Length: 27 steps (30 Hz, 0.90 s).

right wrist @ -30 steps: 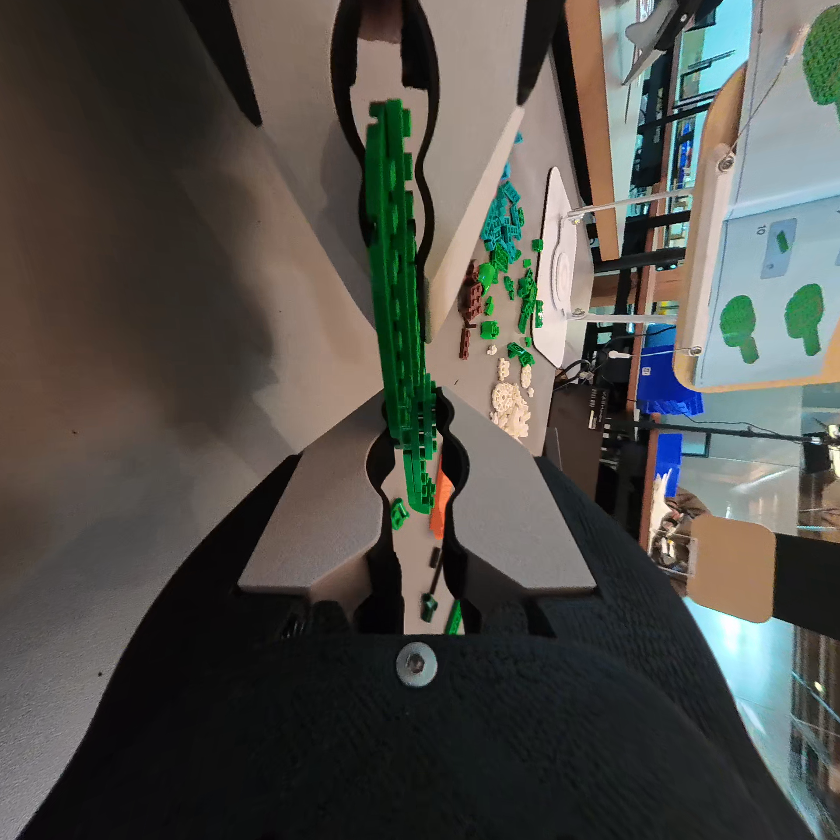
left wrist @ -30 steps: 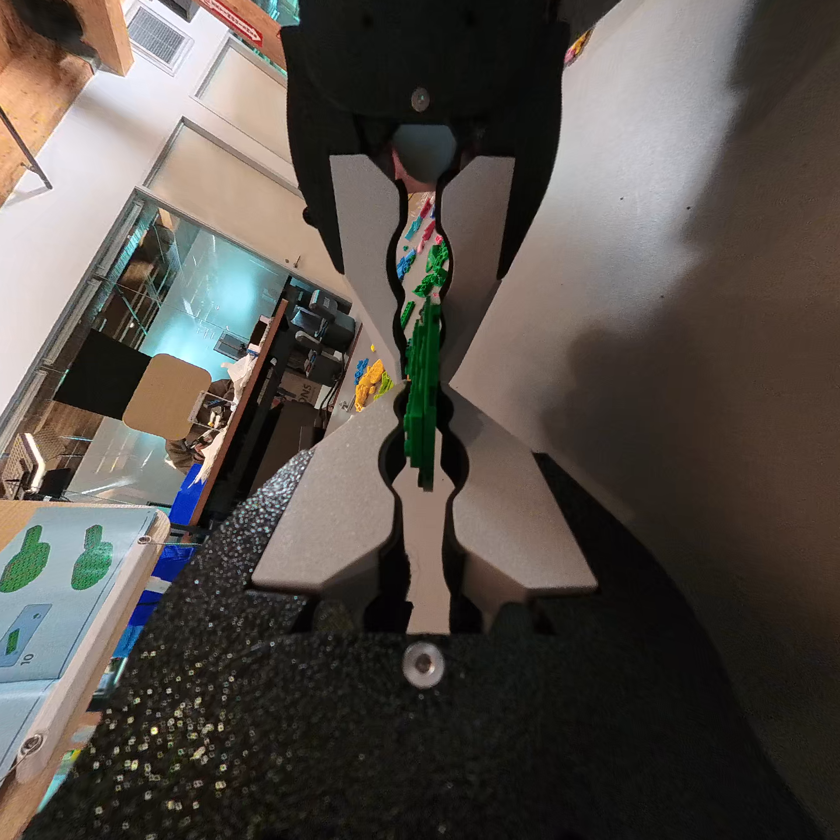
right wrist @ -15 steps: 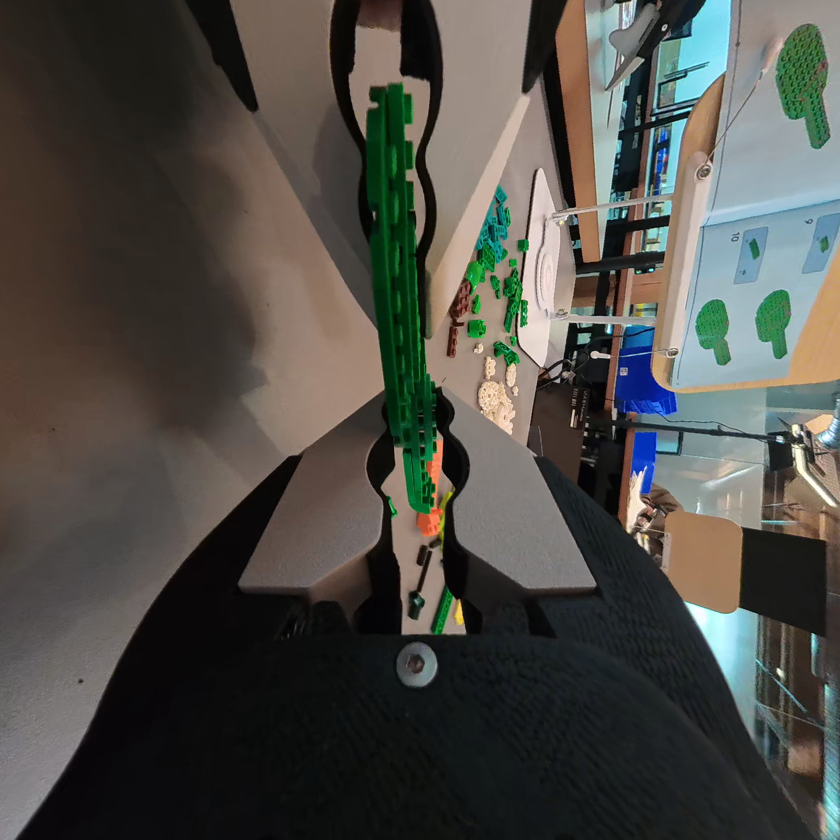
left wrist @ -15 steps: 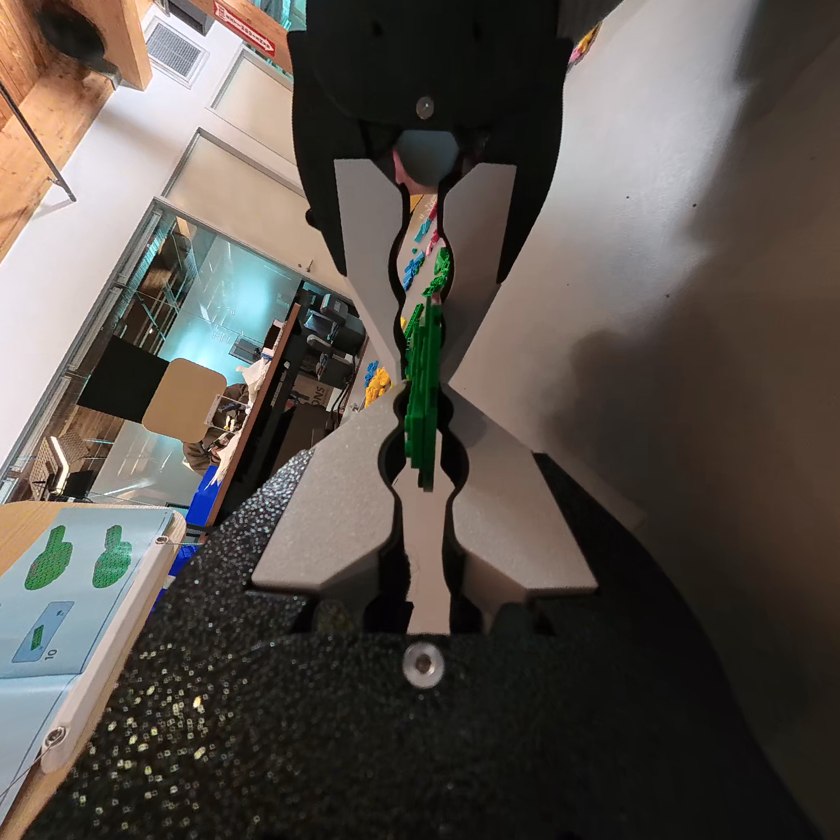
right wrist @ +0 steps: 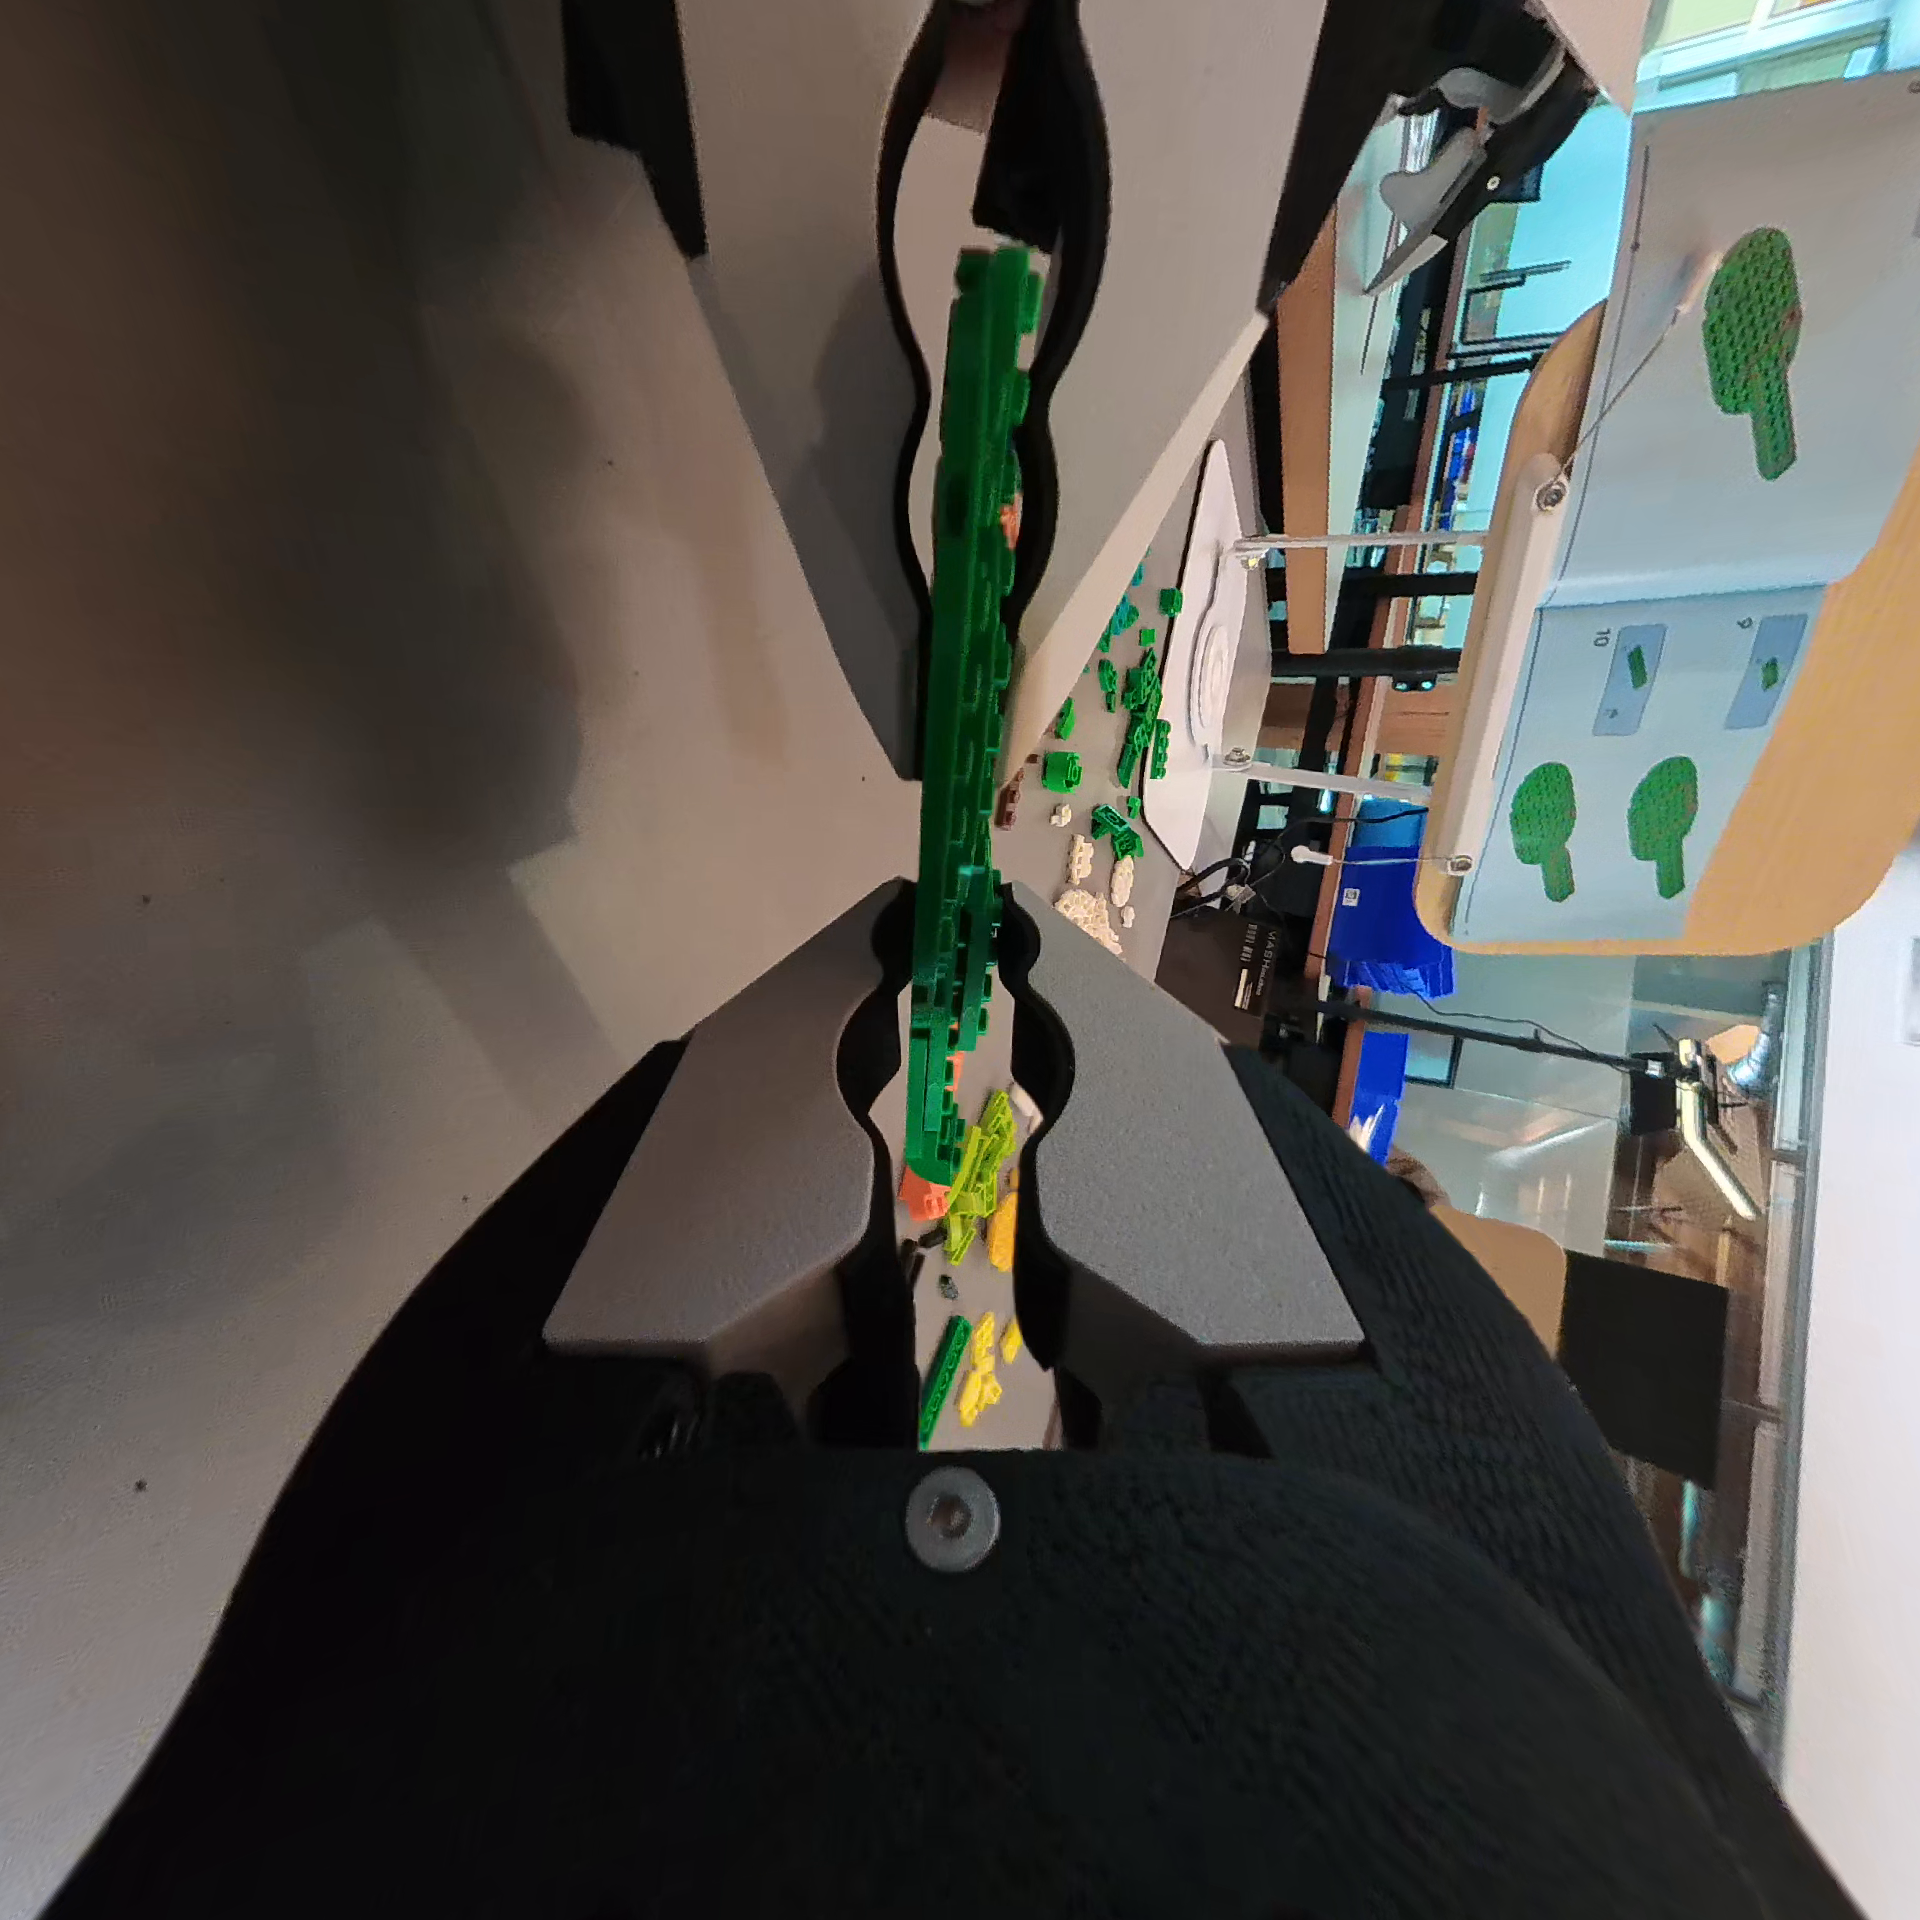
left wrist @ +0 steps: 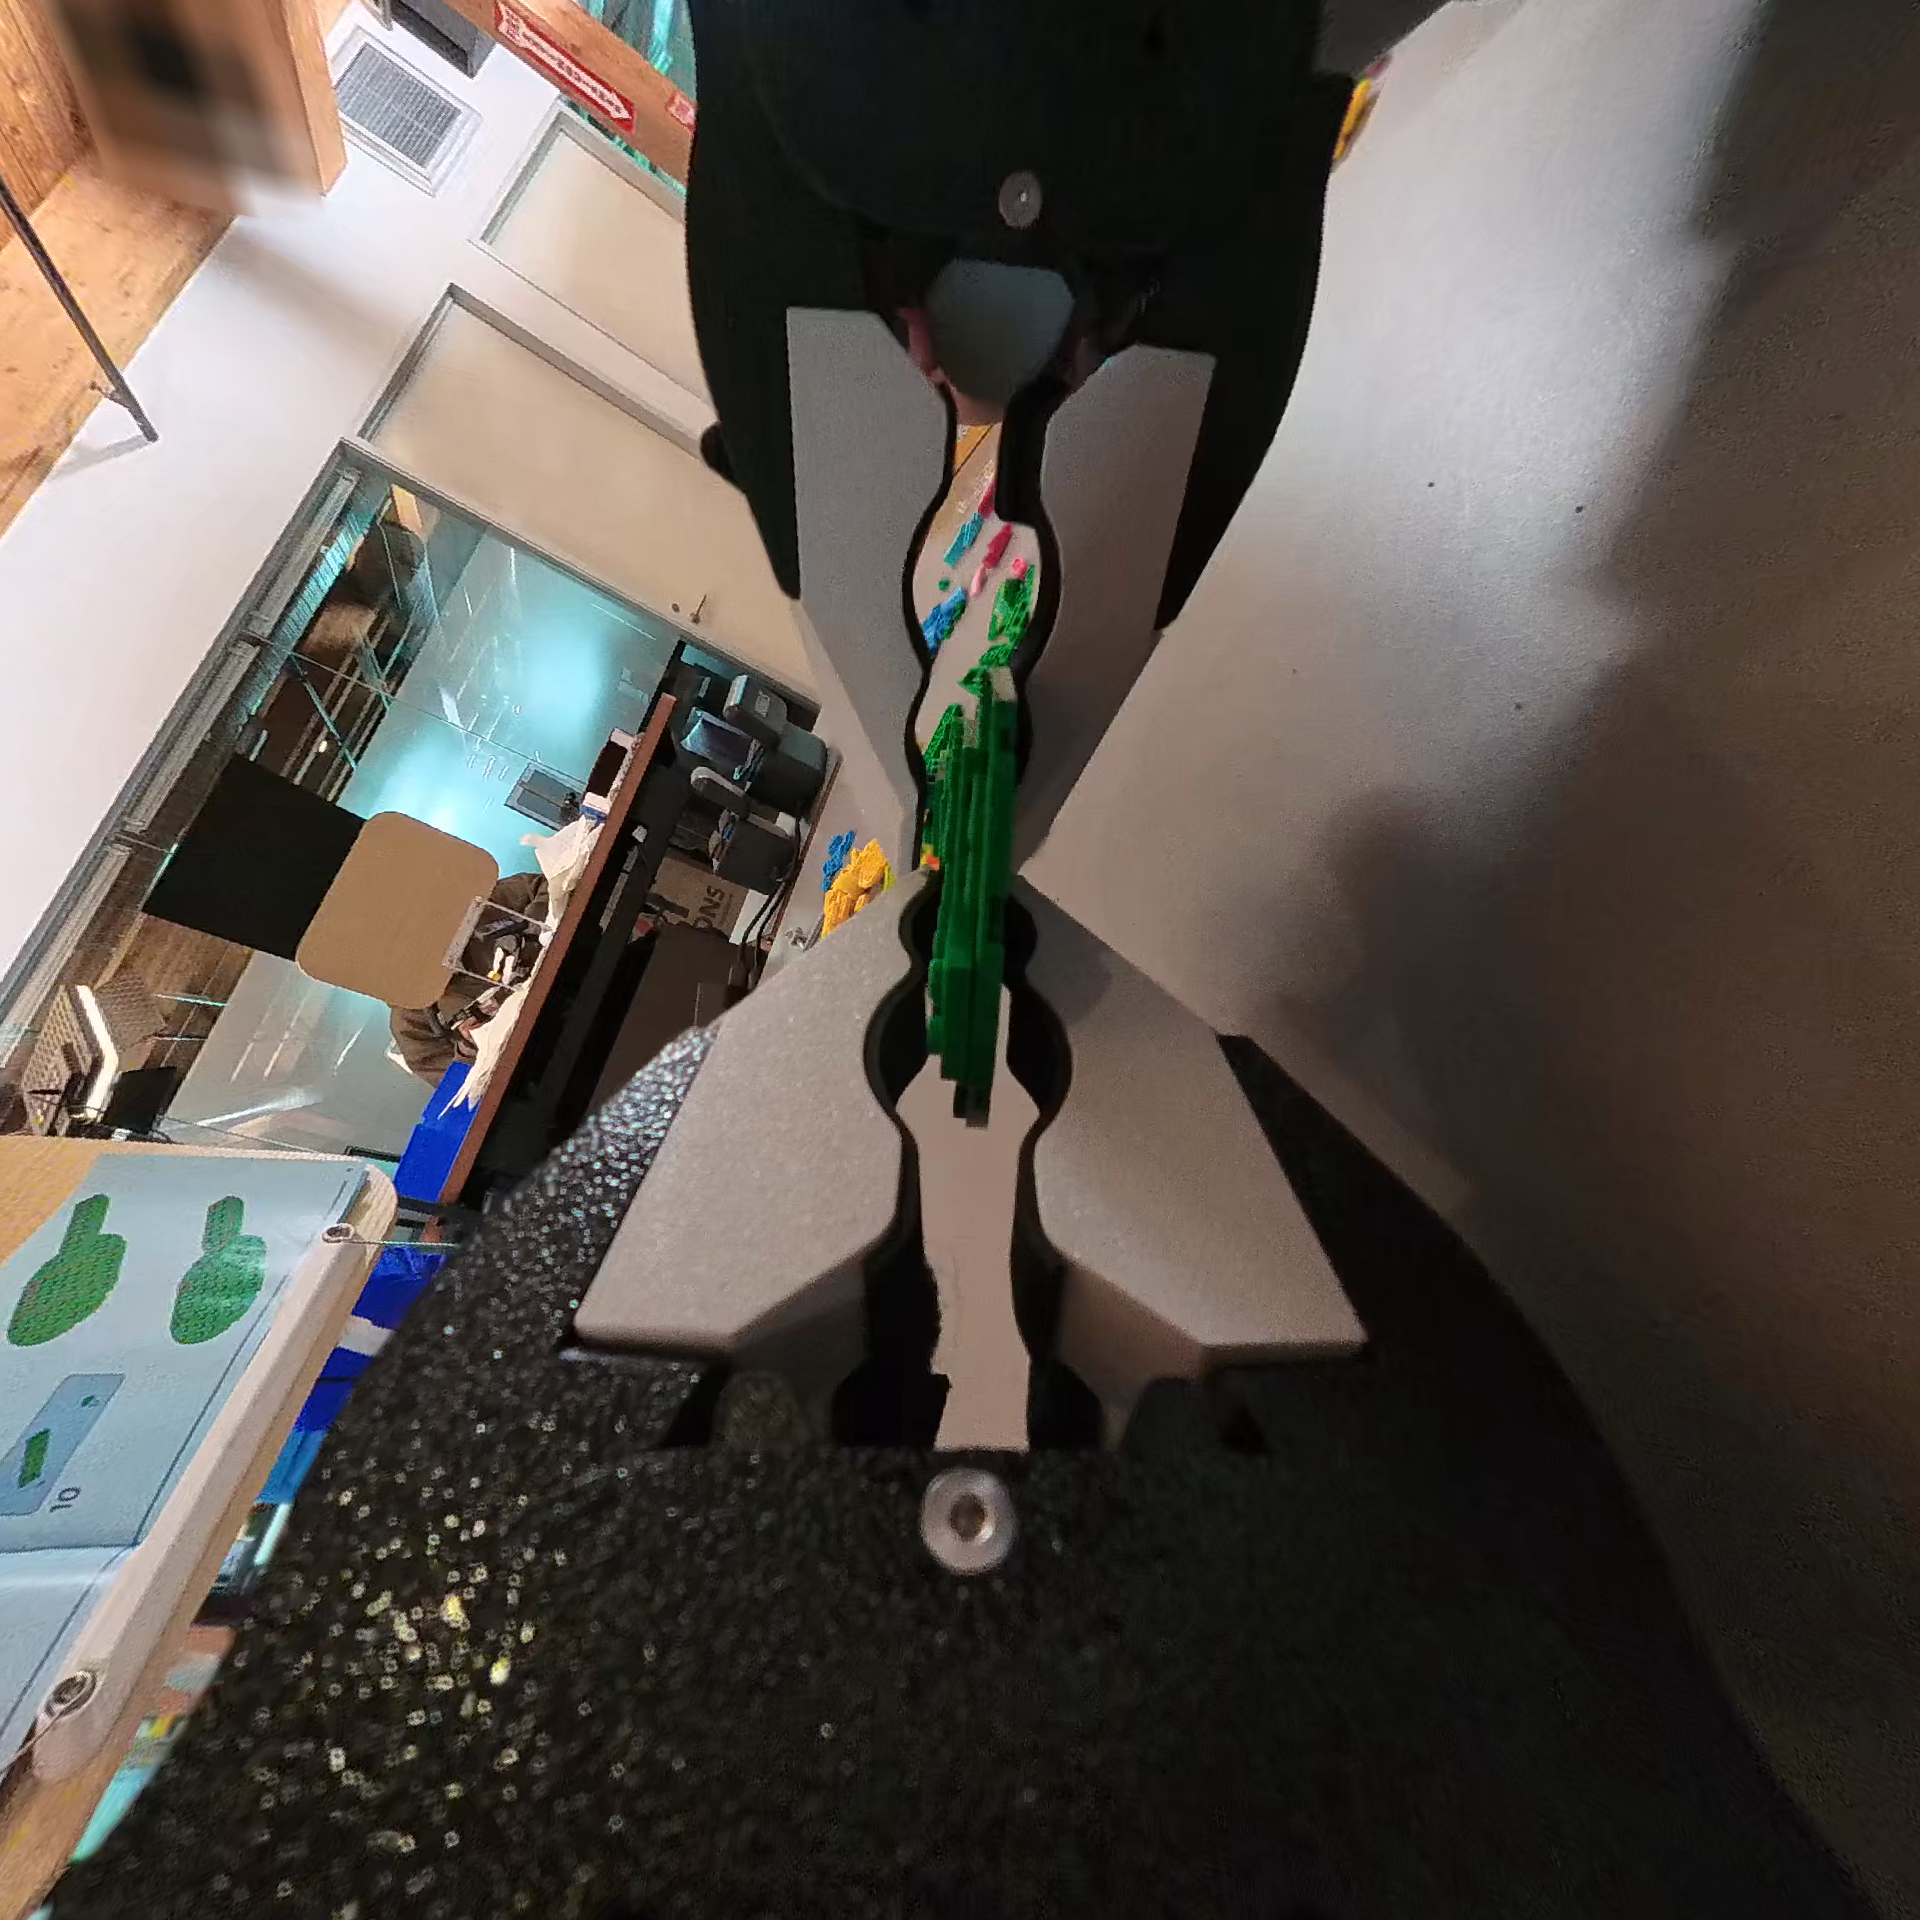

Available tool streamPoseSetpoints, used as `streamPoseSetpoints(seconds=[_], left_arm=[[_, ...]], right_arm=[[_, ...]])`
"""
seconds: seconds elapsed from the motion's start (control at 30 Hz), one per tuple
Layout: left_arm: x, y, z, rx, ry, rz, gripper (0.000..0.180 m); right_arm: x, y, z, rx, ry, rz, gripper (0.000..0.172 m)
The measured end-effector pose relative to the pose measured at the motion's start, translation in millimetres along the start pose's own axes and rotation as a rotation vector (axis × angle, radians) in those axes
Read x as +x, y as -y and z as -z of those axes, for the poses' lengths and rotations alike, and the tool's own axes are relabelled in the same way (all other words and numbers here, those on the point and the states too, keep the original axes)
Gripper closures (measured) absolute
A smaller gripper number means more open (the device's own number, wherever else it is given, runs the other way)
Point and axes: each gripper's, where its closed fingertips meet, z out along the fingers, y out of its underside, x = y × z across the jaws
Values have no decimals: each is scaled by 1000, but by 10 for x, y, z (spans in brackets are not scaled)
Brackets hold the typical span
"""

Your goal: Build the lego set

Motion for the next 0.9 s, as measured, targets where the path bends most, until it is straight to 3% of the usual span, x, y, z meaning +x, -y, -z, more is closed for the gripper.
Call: streamPoseSetpoints(seconds=[0.5, 0.73, 0.9], left_arm=[[39, -40, -14, -35, 2, -58, 174], [32, 6, 1, 9, -9, -14, 174], [56, 28, -2, 22, -23, -5, 174]], right_arm=[[20, -26, -38, -93, -76, 186, 159], [44, 6, 15, -36, -102, 280, 157], [10, 8, 31, -10, -64, 232, 158]])
